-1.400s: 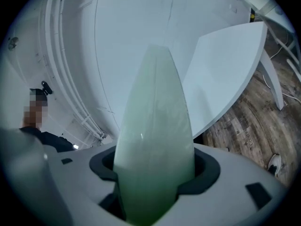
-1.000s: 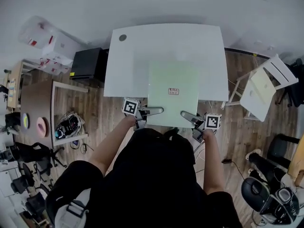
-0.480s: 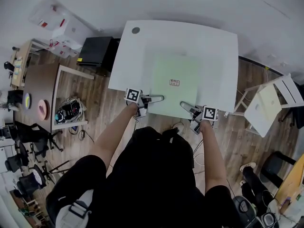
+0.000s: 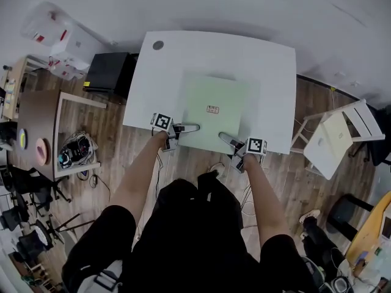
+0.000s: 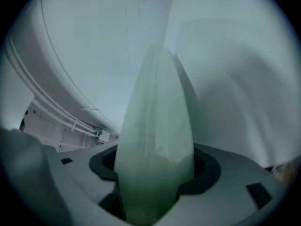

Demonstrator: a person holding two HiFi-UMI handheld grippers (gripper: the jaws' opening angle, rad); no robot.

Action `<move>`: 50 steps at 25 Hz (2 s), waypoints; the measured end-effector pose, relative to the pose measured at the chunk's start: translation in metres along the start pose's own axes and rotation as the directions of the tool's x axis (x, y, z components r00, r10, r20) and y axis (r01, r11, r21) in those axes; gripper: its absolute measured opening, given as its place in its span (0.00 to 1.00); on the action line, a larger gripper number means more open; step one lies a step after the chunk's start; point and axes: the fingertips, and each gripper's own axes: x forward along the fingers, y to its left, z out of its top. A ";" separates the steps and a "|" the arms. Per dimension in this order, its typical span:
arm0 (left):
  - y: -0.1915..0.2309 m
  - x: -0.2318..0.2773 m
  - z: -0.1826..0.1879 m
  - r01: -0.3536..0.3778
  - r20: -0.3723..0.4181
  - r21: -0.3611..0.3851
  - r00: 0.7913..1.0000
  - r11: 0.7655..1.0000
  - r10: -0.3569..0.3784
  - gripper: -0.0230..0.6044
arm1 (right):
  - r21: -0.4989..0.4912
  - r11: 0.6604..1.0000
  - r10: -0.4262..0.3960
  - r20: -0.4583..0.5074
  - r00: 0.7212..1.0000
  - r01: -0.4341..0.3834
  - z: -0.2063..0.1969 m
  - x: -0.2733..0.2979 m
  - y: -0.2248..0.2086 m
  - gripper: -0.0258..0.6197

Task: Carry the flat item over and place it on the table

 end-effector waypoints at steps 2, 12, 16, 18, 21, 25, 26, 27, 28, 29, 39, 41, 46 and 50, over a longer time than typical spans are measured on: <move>0.010 0.002 0.005 -0.018 -0.006 0.002 1.000 1.000 0.018 0.59 | 0.022 1.000 -0.019 -0.005 1.000 0.019 0.005 0.002 -0.007 0.53; 0.032 0.001 0.014 -0.057 0.031 -0.009 0.998 0.998 0.058 0.61 | 0.000 0.994 -0.108 -0.032 0.994 0.108 0.018 0.010 -0.024 0.54; 0.032 0.004 0.017 -0.068 0.043 -0.026 0.997 0.997 0.070 0.61 | -0.047 0.985 -0.168 -0.011 0.986 0.167 0.026 0.004 -0.026 0.56; 0.033 0.004 0.014 -0.079 0.044 -0.036 0.996 0.996 0.081 0.61 | -0.085 0.973 -0.215 -0.001 0.977 0.215 0.025 0.001 -0.028 0.58; 0.032 0.007 0.011 -0.089 0.036 -0.031 0.995 0.996 0.090 0.61 | -0.120 0.956 -0.271 -0.008 0.963 0.268 0.023 -0.009 -0.029 0.59; 0.031 0.013 0.009 -0.101 0.049 -0.006 0.994 0.995 0.101 0.61 | -0.148 0.929 -0.346 -0.016 0.938 0.340 0.023 -0.022 -0.035 0.60; 0.032 0.015 0.008 -0.108 0.052 -0.006 0.993 0.994 0.108 0.61 | -0.156 0.920 -0.365 -0.011 0.931 0.359 0.023 -0.025 -0.036 0.60; 0.032 0.016 0.007 -0.113 0.056 -0.007 0.992 0.994 0.113 0.61 | -0.162 0.912 -0.382 -0.003 0.924 0.377 0.024 -0.027 -0.037 0.60; 0.031 0.017 0.006 -0.114 0.062 -0.010 0.991 0.993 0.115 0.61 | -0.165 0.905 -0.397 0.007 0.918 0.393 0.024 -0.030 -0.038 0.60; 0.031 0.018 0.005 -0.113 0.069 -0.015 0.991 0.993 0.114 0.61 | -0.165 0.897 -0.413 0.022 0.911 0.410 0.026 -0.032 -0.037 0.60; 0.037 0.002 0.016 -0.181 0.141 -0.010 0.973 0.983 0.181 0.61 | -0.233 0.845 -0.483 0.054 0.874 0.482 0.026 -0.032 -0.043 0.59; 0.037 0.004 0.016 -0.185 0.147 -0.034 0.971 0.982 0.188 0.61 | -0.244 0.833 -0.500 0.053 0.864 0.497 0.023 -0.031 -0.045 0.59; 0.037 0.000 0.018 -0.211 0.141 -0.039 0.967 0.977 0.214 0.61 | -0.199 0.831 -0.507 0.113 0.854 0.520 0.023 -0.032 -0.045 0.59; 0.038 -0.014 0.035 -0.244 0.247 -0.075 0.935 0.967 0.255 0.63 | -0.151 0.826 -0.521 0.162 0.838 0.543 0.022 -0.040 -0.049 0.59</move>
